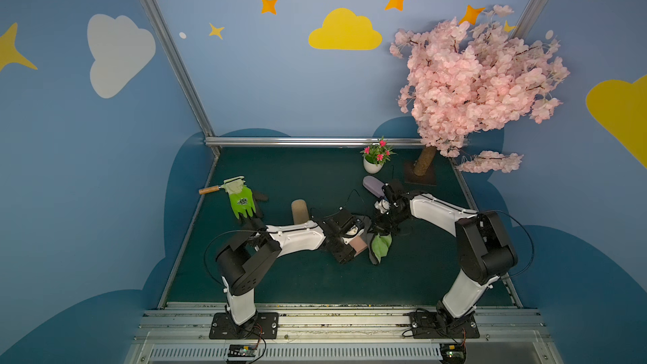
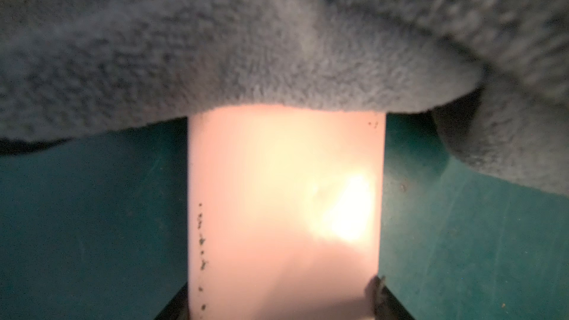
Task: Wipe the eyeglass case
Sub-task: Wipe the dirt from the eyeglass case.
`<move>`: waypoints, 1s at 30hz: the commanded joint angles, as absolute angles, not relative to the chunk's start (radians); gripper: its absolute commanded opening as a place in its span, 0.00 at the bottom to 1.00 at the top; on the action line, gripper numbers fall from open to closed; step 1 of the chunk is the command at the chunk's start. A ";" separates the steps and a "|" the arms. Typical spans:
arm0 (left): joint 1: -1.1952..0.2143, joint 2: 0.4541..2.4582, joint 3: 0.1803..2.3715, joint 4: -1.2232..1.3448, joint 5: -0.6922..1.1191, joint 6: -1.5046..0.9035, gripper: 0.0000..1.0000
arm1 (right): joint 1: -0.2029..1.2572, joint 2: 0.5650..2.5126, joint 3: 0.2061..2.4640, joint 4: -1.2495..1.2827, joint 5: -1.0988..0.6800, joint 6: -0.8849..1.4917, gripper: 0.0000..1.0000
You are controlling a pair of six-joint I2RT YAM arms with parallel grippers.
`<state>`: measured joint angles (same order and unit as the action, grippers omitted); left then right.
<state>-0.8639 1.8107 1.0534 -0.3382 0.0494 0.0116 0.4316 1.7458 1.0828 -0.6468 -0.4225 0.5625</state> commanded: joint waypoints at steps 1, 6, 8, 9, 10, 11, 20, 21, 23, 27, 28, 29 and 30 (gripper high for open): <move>-0.825 1.868 1.024 -0.457 0.046 -0.068 0.03 | 0.422 1.768 0.981 -0.857 -0.251 0.531 0.00; -0.819 1.861 1.012 -0.445 0.053 -0.073 0.03 | 0.481 1.713 0.979 -0.893 -0.325 0.515 0.00; -0.819 1.864 1.017 -0.442 0.057 -0.070 0.03 | 0.541 1.731 1.003 -0.858 -0.475 0.524 0.00; -0.818 1.868 1.019 -0.442 0.059 -0.070 0.03 | 0.576 1.751 1.028 -0.836 -0.541 0.543 0.00; -0.819 1.871 1.023 -0.443 0.062 -0.068 0.03 | 0.600 1.765 1.048 -0.814 -0.572 0.564 0.00; -0.820 1.873 1.026 -0.447 0.060 -0.068 0.03 | 0.614 1.768 1.067 -0.790 -0.574 0.589 0.00; -0.821 1.864 1.008 -0.433 0.061 -0.071 0.03 | 0.346 1.707 1.220 -0.800 -0.440 0.591 0.00; -0.820 1.867 1.009 -0.433 0.061 -0.072 0.03 | 0.342 1.728 1.262 -0.820 -0.439 0.577 0.00; -0.820 1.873 1.015 -0.437 0.063 -0.074 0.03 | 0.354 1.773 1.303 -0.803 -0.464 0.588 0.00; -0.819 1.883 1.030 -0.463 0.063 -0.090 0.03 | 0.394 1.851 1.318 -0.782 -0.445 0.615 0.00; -0.818 1.885 1.032 -0.471 0.065 -0.097 0.03 | 0.397 1.858 1.295 -0.769 -0.434 0.614 0.00; -0.818 1.885 1.031 -0.474 0.068 -0.103 0.03 | 0.397 1.864 1.273 -0.769 -0.403 0.608 0.00; -0.816 1.888 1.031 -0.475 0.073 -0.110 0.03 | 0.392 1.870 1.249 -0.770 -0.383 0.601 0.00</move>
